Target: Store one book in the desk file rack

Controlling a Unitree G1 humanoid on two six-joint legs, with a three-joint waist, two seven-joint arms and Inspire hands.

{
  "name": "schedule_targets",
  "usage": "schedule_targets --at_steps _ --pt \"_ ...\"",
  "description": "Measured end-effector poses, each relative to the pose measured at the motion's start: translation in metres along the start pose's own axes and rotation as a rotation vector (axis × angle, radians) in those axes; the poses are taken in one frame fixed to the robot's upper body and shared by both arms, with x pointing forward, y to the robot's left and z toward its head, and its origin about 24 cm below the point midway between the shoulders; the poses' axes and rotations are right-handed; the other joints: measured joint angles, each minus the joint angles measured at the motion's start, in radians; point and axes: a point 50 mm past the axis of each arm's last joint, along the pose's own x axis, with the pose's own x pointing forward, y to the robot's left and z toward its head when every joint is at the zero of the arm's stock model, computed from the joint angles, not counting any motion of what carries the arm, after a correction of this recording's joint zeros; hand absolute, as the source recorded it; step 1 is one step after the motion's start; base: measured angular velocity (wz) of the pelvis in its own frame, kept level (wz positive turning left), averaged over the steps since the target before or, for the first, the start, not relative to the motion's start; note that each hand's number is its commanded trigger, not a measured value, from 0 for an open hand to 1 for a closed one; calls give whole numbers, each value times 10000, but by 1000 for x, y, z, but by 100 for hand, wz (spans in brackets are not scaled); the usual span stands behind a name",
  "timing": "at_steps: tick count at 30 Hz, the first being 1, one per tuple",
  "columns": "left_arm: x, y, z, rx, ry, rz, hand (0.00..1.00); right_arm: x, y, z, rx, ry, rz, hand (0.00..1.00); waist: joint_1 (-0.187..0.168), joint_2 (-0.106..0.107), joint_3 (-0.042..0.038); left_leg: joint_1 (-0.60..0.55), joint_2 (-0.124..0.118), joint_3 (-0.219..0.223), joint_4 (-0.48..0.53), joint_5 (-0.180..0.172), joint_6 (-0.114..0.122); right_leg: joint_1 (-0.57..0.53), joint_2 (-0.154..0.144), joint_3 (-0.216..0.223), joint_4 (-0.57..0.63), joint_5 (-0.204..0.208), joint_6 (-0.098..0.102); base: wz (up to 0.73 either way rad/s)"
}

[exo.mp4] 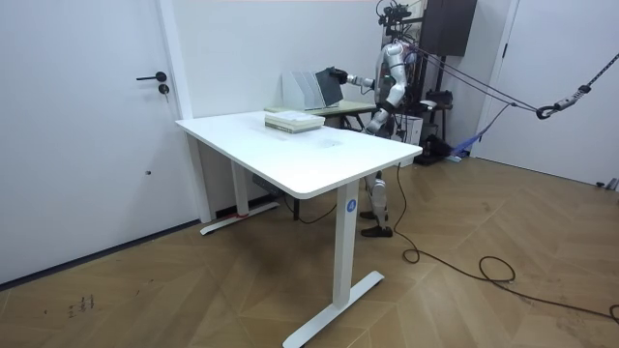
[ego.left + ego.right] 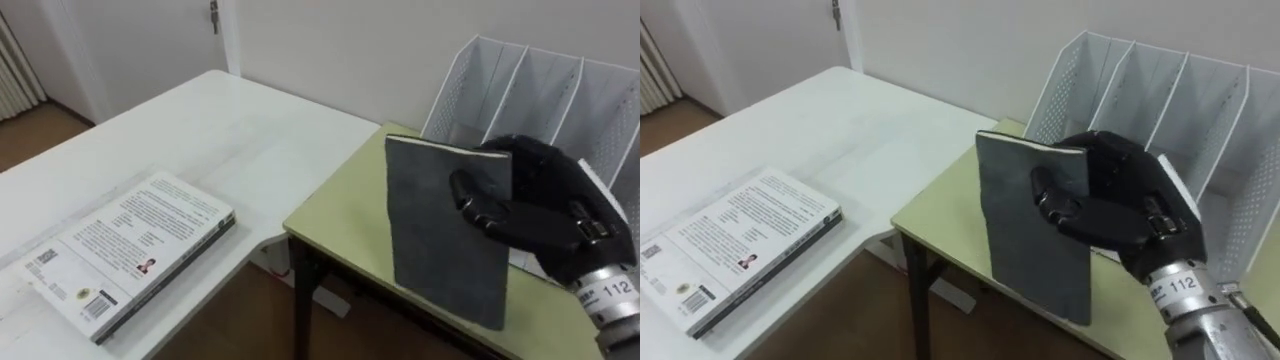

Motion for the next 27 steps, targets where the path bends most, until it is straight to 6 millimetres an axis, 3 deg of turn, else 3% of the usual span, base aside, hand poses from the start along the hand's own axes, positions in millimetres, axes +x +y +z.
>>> schedule_targets --at_steps 7,14,19,26,27 --pt "-4 6 -18 -489 458 736 0 1 -11 18 -582 -1059 -1827 100 -5 -78 -32 -52 -7 5 -44 -7 -8 22 46 -17 -123 23 -15 0" --pt "-4 8 -30 -1168 515 1461 0 6 -15 43 -2615 -2492 -4016 100 15 23 -98 -243 26 14 -66 -26 -44 -171 117 31 -139 63 -30 -1" --pt "-6 11 -41 -1394 983 1696 0 4 -15 59 -2647 -3717 -5217 100 33 28 -95 -196 34 31 -41 -24 -44 -170 118 -13 -24 62 -29 -3" --pt "-5 11 -43 -1529 1026 1847 0 5 -16 69 -2999 -4542 -6398 100 180 -186 -15 -221 26 34 7 -34 -51 -191 108 -25 -93 53 -35 0" --pt "-5 11 -42 -1559 1008 1870 0 5 -16 69 -3061 -4593 -6506 100 184 -232 -65 -226 25 -22 17 -36 -51 -171 116 -35 -154 62 -34 5"
